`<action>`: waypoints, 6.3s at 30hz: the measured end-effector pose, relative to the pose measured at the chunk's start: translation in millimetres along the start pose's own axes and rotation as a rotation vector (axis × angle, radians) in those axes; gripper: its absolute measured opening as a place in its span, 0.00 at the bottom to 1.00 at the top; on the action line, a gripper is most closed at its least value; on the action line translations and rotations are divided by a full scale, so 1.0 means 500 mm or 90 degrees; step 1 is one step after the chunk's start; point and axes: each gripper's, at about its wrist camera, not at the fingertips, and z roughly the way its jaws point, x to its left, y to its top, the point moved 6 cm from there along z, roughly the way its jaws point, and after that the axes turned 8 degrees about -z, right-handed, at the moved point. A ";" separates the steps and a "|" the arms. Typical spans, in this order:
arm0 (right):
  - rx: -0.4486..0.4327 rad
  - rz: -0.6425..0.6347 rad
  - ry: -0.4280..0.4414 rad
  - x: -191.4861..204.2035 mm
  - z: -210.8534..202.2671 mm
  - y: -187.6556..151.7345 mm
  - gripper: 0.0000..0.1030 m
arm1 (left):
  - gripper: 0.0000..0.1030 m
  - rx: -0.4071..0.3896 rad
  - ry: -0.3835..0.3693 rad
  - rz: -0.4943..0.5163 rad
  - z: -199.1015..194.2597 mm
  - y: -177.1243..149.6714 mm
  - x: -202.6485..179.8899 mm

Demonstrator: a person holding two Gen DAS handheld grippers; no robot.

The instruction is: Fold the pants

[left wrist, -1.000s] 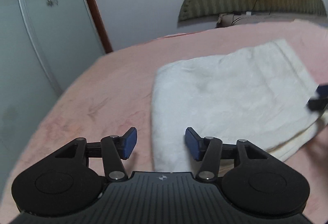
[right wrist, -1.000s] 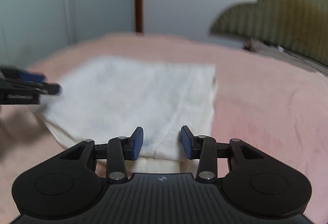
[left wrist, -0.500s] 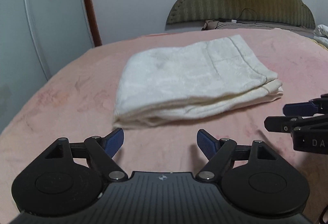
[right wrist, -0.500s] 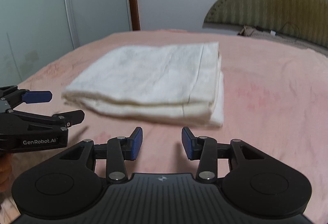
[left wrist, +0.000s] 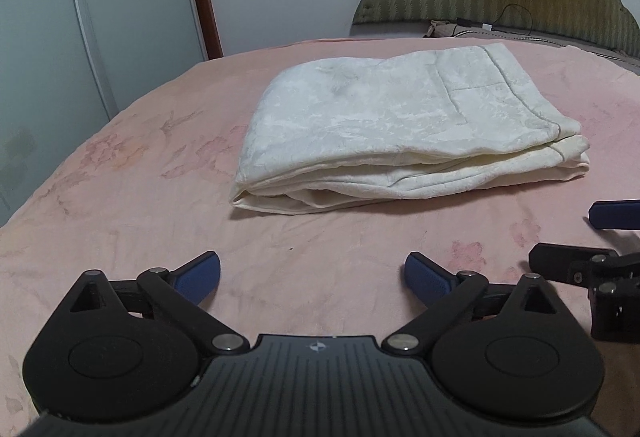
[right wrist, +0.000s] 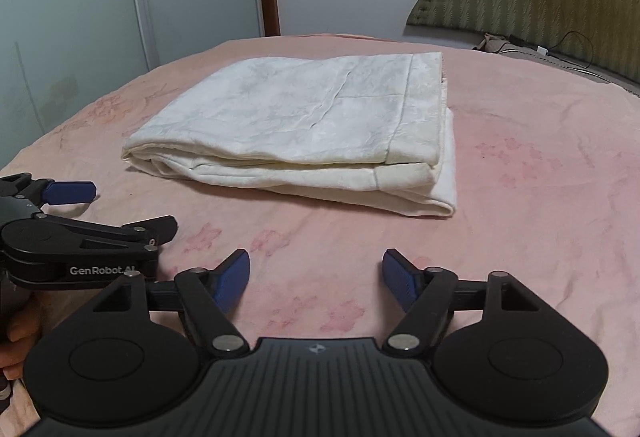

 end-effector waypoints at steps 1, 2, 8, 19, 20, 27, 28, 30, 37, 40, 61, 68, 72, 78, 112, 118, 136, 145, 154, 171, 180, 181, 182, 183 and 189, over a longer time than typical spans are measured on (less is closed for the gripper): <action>0.000 0.000 0.003 0.006 0.001 0.001 0.75 | 1.00 0.002 0.001 -0.005 0.000 -0.001 0.001; 0.001 -0.002 0.005 0.013 0.003 0.001 0.83 | 1.00 0.005 0.000 -0.010 0.001 -0.001 0.003; 0.022 -0.020 0.001 0.039 0.025 -0.008 1.00 | 1.00 0.027 -0.022 -0.066 0.009 -0.005 0.024; 0.018 -0.019 -0.002 0.040 0.026 -0.012 1.00 | 1.00 0.024 -0.018 -0.062 0.005 -0.004 0.023; 0.011 -0.010 -0.008 0.036 0.022 -0.012 1.00 | 1.00 0.024 -0.018 -0.062 0.004 -0.004 0.023; 0.029 0.038 -0.067 -0.018 0.022 -0.018 1.00 | 1.00 0.026 -0.010 -0.070 -0.004 -0.010 0.037; 0.030 0.038 -0.067 -0.018 0.022 -0.018 1.00 | 1.00 0.025 -0.009 -0.069 -0.004 -0.010 0.037; 0.031 0.030 -0.076 -0.013 0.024 -0.019 1.00 | 1.00 0.025 -0.009 -0.070 -0.003 -0.010 0.036; 0.029 0.033 -0.078 -0.012 0.025 -0.022 1.00 | 1.00 0.028 -0.014 -0.080 -0.002 -0.012 0.038; 0.028 0.034 -0.077 -0.015 0.024 -0.023 1.00 | 1.00 0.028 -0.014 -0.080 -0.001 -0.011 0.037; 0.024 0.030 -0.082 -0.012 0.024 -0.025 1.00 | 1.00 0.028 -0.016 -0.083 0.000 -0.011 0.038; 0.024 0.030 -0.082 -0.013 0.023 -0.026 1.00 | 1.00 0.028 -0.017 -0.083 0.000 -0.012 0.038; 0.024 0.030 -0.082 -0.012 0.023 -0.025 1.00 | 1.00 0.028 -0.017 -0.084 0.000 -0.012 0.037; 0.024 0.030 -0.082 -0.012 0.024 -0.025 1.00 | 1.00 0.028 -0.017 -0.083 -0.001 -0.012 0.038; 0.024 0.030 -0.082 -0.012 0.024 -0.025 1.00 | 1.00 0.027 -0.018 -0.085 0.000 -0.012 0.038; 0.024 0.030 -0.082 -0.012 0.024 -0.026 1.00 | 1.00 0.026 -0.019 -0.085 0.000 -0.012 0.038; 0.024 0.030 -0.083 -0.011 0.024 -0.026 1.00 | 1.00 0.026 -0.020 -0.085 0.000 -0.012 0.037; 0.024 0.031 -0.083 -0.009 0.025 -0.025 1.00 | 1.00 0.026 -0.019 -0.084 -0.001 -0.012 0.036; 0.023 0.029 -0.082 -0.030 0.015 -0.030 1.00 | 1.00 0.025 -0.019 -0.084 0.000 -0.011 0.038; 0.026 0.035 -0.110 -0.023 0.006 -0.029 1.00 | 1.00 0.025 -0.021 -0.085 0.001 -0.011 0.040; 0.027 0.022 -0.099 -0.028 0.012 -0.029 1.00 | 1.00 0.025 -0.020 -0.084 0.001 -0.011 0.040; 0.026 0.033 -0.091 -0.033 0.012 -0.030 1.00 | 1.00 0.025 -0.021 -0.084 0.001 -0.011 0.040; 0.025 0.034 -0.090 -0.034 0.012 -0.031 1.00 | 1.00 0.025 -0.021 -0.085 0.001 -0.011 0.040; 0.026 0.030 -0.093 -0.031 0.012 -0.031 1.00 | 1.00 0.025 -0.021 -0.085 0.001 -0.011 0.040; 0.025 0.032 -0.092 -0.027 0.014 -0.030 1.00 | 1.00 0.025 -0.021 -0.085 0.001 -0.011 0.040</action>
